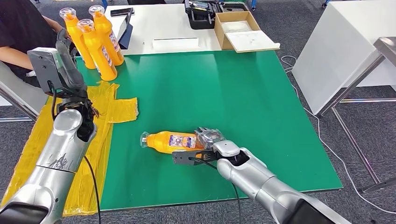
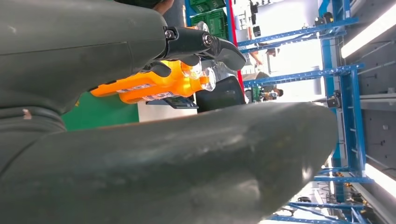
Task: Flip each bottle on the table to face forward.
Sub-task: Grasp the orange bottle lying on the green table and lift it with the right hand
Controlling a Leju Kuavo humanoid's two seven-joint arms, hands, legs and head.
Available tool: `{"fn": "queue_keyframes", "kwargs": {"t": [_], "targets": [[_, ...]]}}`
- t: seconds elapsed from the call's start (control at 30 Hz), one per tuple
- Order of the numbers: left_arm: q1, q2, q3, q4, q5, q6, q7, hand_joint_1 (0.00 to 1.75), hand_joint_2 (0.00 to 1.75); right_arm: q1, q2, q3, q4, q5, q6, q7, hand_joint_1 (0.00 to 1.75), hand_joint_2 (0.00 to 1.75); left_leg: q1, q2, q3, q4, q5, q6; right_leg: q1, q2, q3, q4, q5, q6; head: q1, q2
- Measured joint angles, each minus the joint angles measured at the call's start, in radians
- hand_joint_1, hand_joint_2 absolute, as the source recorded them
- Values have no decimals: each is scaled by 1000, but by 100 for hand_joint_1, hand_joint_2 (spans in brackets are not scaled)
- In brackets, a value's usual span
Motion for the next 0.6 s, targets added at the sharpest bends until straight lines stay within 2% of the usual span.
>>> {"fn": "queue_keyframes", "kwargs": {"t": [0.6], "targets": [[1,0,-1,-8,15,0,-2,0,0,-6,-13,32,3,-2,4,-10,175,175,0,0,1,0,0,0,0,0,1,0,0,0,0,0]]}}
